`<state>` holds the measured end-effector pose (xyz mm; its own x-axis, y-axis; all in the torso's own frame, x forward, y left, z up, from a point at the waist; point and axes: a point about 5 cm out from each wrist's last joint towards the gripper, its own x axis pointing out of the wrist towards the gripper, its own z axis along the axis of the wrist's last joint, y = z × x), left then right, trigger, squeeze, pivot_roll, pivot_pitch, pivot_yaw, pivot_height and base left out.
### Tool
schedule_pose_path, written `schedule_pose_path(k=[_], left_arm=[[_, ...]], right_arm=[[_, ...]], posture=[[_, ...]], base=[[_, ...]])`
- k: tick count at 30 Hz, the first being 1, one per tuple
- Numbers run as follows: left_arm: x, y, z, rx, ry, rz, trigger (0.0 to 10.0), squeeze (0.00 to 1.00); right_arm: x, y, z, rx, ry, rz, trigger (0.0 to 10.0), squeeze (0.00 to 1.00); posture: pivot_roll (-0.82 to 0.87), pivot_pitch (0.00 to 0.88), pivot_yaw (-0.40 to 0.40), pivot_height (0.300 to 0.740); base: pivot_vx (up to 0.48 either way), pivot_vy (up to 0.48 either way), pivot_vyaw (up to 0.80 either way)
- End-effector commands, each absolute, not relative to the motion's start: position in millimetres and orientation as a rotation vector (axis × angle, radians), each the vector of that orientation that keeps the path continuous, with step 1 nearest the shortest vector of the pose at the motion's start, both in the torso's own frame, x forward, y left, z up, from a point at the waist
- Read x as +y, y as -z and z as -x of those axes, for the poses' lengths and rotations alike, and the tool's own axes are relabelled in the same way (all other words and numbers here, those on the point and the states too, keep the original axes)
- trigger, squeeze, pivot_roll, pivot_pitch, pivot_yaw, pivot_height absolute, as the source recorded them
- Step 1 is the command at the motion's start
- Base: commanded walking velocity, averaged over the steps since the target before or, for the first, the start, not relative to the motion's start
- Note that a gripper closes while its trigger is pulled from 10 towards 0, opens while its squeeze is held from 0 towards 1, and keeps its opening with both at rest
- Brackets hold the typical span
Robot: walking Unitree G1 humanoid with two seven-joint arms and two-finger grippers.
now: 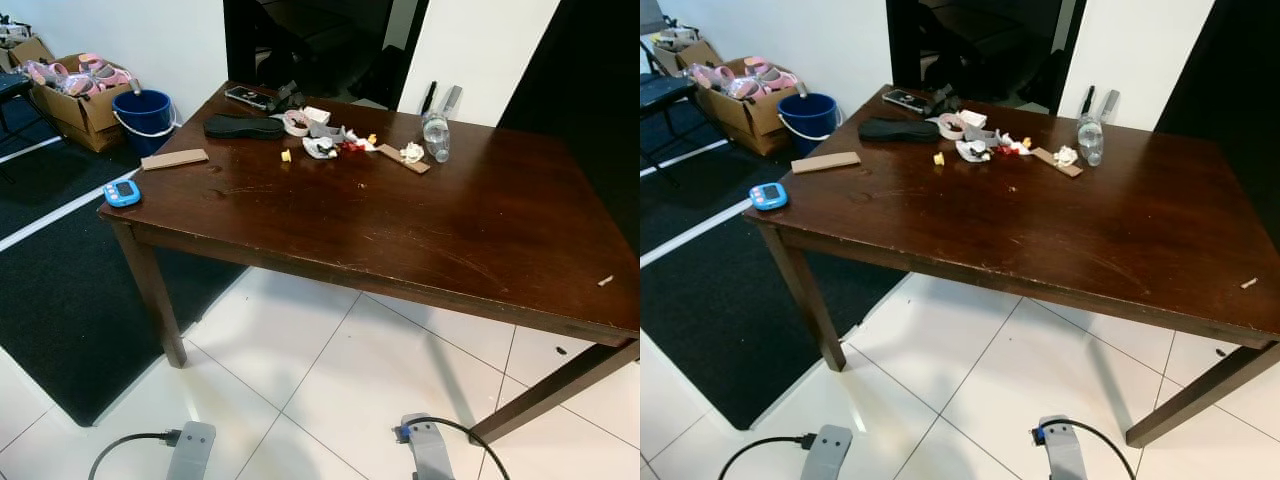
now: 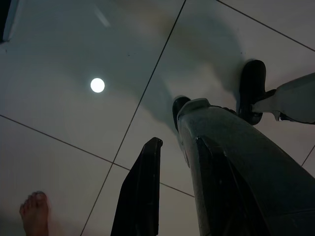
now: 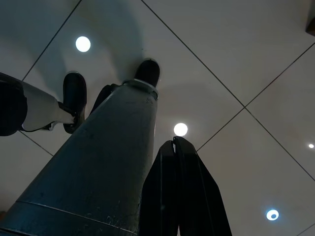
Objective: Picking trash to rubbish bin
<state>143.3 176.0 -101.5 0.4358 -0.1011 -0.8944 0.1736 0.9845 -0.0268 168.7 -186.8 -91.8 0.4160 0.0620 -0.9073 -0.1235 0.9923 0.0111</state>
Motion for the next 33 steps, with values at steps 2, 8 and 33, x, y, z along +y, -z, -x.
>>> schedule_pose_path(k=[2, 8, 33], left_arm=[[167.1, 107.1, -129.7, 1.159, 0.203, -0.056, 10.0, 0.00], [166.8, 107.3, -129.3, 1.160, 0.204, -0.059, 10.0, 0.00], [169.5, 107.6, -128.2, 1.166, 0.185, -0.055, 10.0, 0.00]], right_arm=[[-189.2, 94.5, -161.6, 1.159, -0.106, 0.060, 10.0, 0.00], [-189.1, 94.7, -161.4, 1.160, -0.105, 0.057, 10.0, 0.00], [-187.0, 93.7, -164.5, 1.153, -0.105, 0.050, 10.0, 0.00]], posture=[[0.09, 0.038, -0.067, 0.740], [0.09, 0.038, -0.067, 0.740], [0.09, 0.041, -0.063, 0.740]], base=[[0.000, 0.000, 0.00], [0.000, 0.000, 0.00], [0.000, 0.000, 0.00]])
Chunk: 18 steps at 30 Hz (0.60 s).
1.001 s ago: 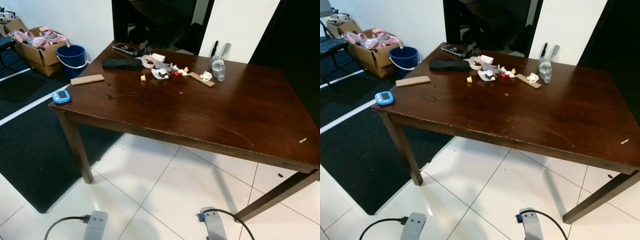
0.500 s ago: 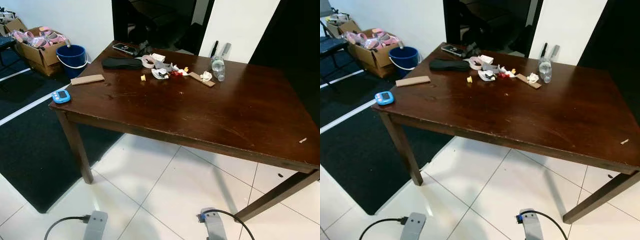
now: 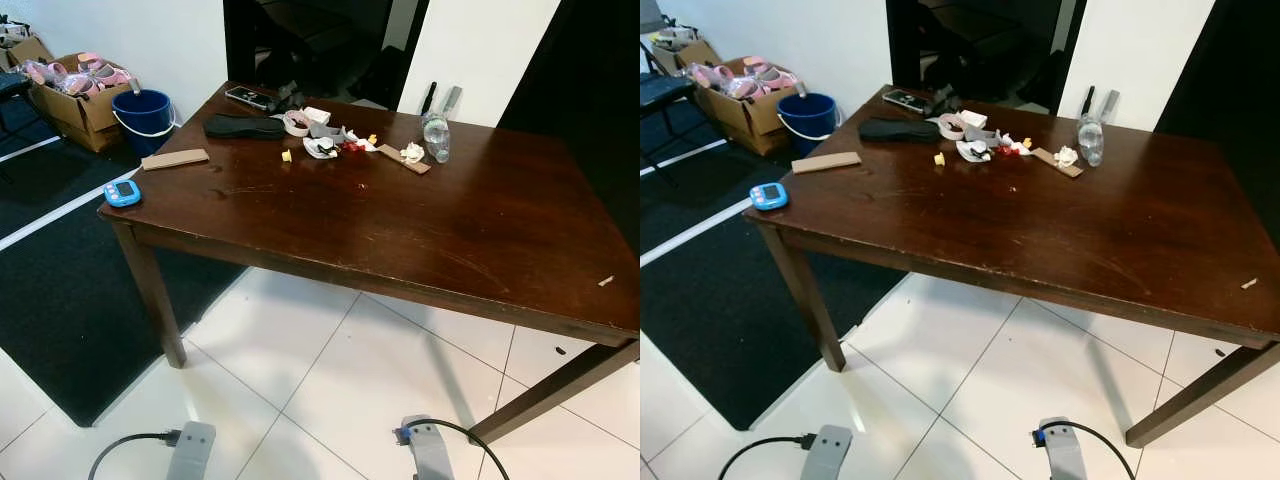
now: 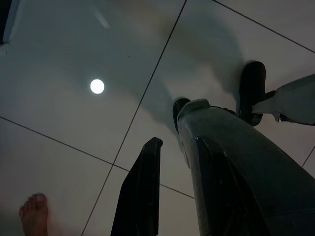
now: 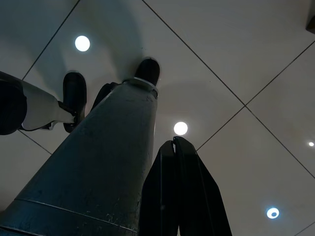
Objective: Picking trash to rubbish bin
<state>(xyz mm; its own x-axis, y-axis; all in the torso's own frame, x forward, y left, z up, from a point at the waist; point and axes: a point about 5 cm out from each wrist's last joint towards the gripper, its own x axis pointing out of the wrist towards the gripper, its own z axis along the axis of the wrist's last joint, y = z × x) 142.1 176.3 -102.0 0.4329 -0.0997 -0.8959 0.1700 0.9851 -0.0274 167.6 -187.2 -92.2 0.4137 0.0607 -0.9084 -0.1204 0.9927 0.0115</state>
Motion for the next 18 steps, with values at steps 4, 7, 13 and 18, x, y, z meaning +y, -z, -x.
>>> schedule_pose_path(k=[4, 7, 13, 18], left_arm=[[170.1, 107.8, -127.4, 1.168, 0.179, -0.053, 10.0, 0.00], [171.0, 108.0, -126.7, 1.169, 0.177, -0.053, 10.0, 0.00], [173.1, 108.6, -124.1, 1.175, 0.170, -0.057, 10.0, 0.00], [174.4, 108.7, -123.7, 1.177, 0.162, -0.052, 10.0, 0.00]], right_arm=[[-186.5, 93.3, -165.5, 1.150, -0.104, 0.046, 10.0, 0.00], [-186.2, 93.0, -166.2, 1.149, -0.105, 0.045, 10.0, 0.00], [-184.6, 92.8, -167.2, 1.147, -0.114, 0.054, 10.0, 0.00], [-183.4, 92.4, -168.6, 1.144, -0.114, 0.051, 10.0, 0.00]], posture=[[0.09, 0.041, -0.062, 0.740], [0.09, 0.038, -0.062, 0.740], [0.10, 0.035, -0.063, 0.740], [0.10, 0.036, -0.061, 0.740]], base=[[0.000, 0.000, 0.00], [0.000, 0.000, 0.00], [0.000, 0.000, 0.00], [0.000, 0.000, 0.00]])
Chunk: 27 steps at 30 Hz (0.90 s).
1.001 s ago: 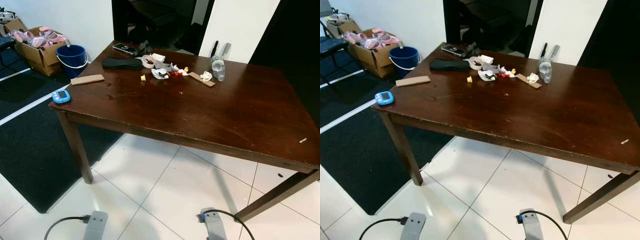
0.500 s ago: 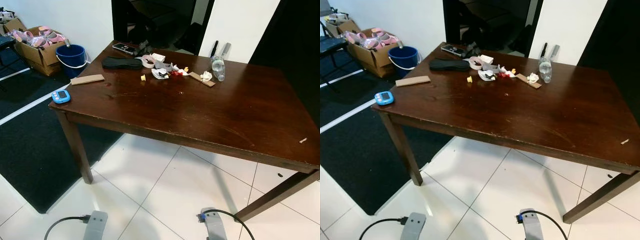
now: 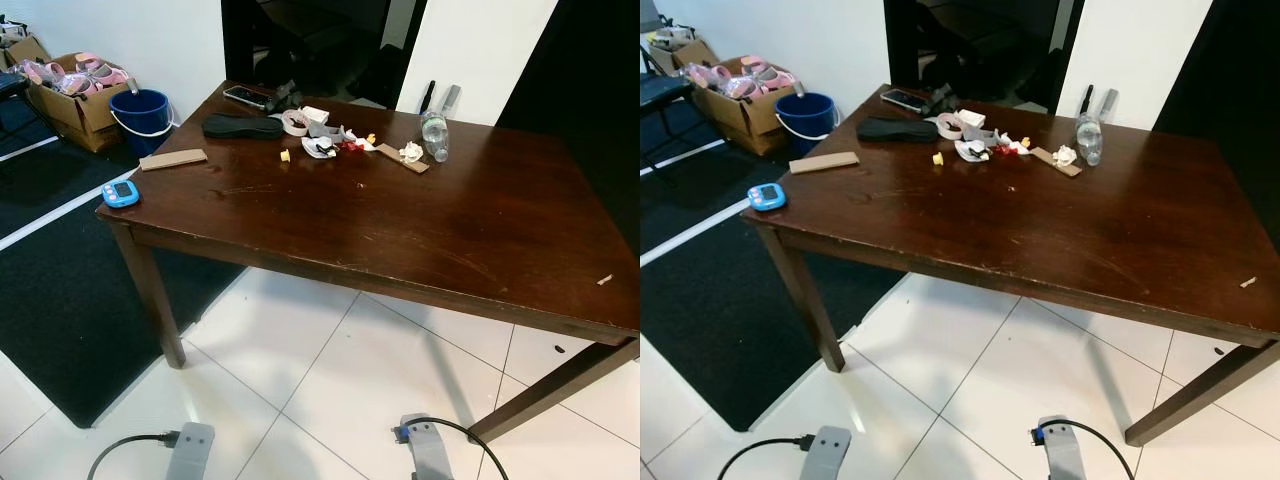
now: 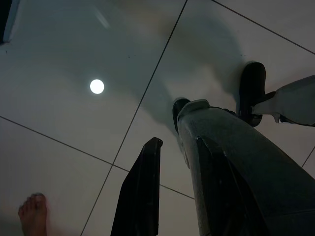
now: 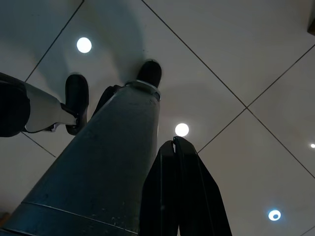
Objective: Picking trash to rubbish bin
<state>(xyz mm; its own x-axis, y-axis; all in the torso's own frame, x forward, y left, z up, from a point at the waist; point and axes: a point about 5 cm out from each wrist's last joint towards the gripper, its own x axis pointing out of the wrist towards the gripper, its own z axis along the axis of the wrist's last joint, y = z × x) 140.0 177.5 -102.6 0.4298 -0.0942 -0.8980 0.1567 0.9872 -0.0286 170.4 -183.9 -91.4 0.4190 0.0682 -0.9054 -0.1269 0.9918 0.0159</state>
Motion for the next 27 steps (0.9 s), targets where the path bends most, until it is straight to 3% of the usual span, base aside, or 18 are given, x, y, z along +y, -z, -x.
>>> schedule_pose_path(k=[1, 27], left_arm=[[174.7, 108.6, -123.8, 1.177, 0.160, -0.051, 10.0, 0.00], [178.8, 108.4, -123.4, 1.181, 0.158, -0.064, 10.0, 0.00]], right_arm=[[-183.2, 92.3, -169.0, 1.143, -0.113, 0.048, 10.0, 0.00], [-181.9, 91.1, -172.0, 1.131, -0.101, 0.024, 10.0, 0.00]], posture=[[0.10, 0.037, -0.059, 0.740], [0.09, 0.033, -0.052, 0.740]], base=[[0.000, 0.000, 0.00], [0.000, 0.000, 0.00]])
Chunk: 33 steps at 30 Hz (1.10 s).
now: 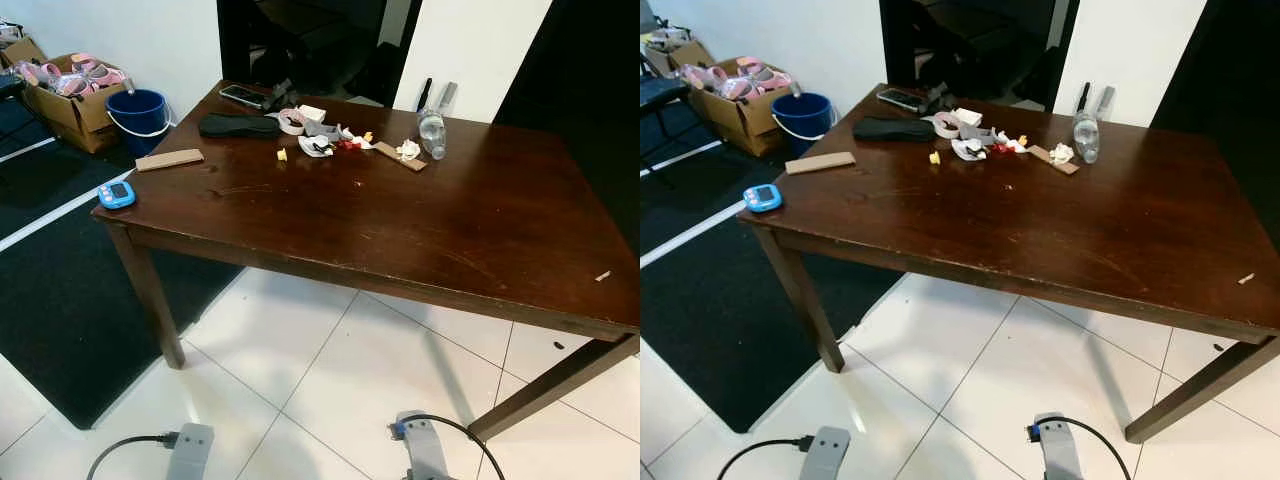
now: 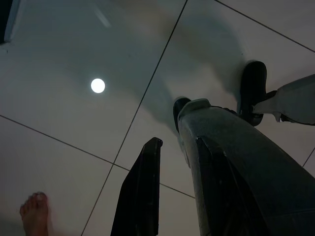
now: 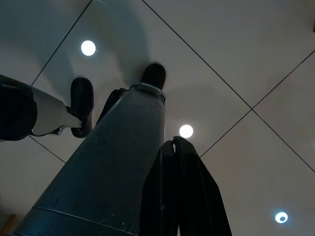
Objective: Picking trash to rubbish bin
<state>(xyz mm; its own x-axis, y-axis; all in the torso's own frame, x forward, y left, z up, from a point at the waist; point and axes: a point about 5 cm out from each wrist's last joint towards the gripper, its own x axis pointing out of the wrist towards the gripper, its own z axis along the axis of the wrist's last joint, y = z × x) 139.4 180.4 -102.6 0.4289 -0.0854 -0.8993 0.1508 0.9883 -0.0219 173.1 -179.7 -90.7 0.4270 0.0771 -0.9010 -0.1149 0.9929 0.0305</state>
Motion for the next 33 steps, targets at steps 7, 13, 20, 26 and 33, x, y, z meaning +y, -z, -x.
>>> schedule_pose_path(k=[7, 13, 20, 26, 33], left_arm=[[178.3, 107.5, -126.4, 1.174, 0.158, -0.061, 10.0, 0.00], [178.1, 107.0, -128.2, 1.170, 0.156, -0.056, 10.0, 0.00], [177.7, 106.1, -131.1, 1.163, 0.160, -0.056, 10.0, 0.00], [177.8, 105.1, -134.1, 1.156, 0.162, -0.062, 10.0, 0.00], [177.7, 104.8, -135.2, 1.155, 0.166, -0.067, 10.0, 0.00]], right_arm=[[-182.4, 90.0, -174.4, 1.126, -0.101, 0.025, 10.0, 0.00], [-182.5, 89.3, -175.9, 1.122, -0.097, 0.019, 10.0, 0.00], [-182.0, 88.3, -178.1, 1.116, -0.096, 0.013, 10.0, 0.00], [-181.5, 87.6, -180.0, 1.111, -0.093, 0.008, 10.0, 0.00], [-181.1, 87.4, -180.3, 1.111, -0.095, 0.009, 10.0, 0.00]], posture=[[0.09, 0.028, -0.052, 0.740], [0.08, 0.023, -0.051, 0.740], [0.08, 0.018, -0.050, 0.740], [0.08, 0.014, -0.048, 0.740], [0.08, 0.014, -0.048, 0.740]], base=[[0.000, 0.000, 0.00], [0.000, 0.000, 0.00], [0.000, 0.000, 0.00], [0.000, 0.000, 0.00], [0.000, 0.000, 0.00]])
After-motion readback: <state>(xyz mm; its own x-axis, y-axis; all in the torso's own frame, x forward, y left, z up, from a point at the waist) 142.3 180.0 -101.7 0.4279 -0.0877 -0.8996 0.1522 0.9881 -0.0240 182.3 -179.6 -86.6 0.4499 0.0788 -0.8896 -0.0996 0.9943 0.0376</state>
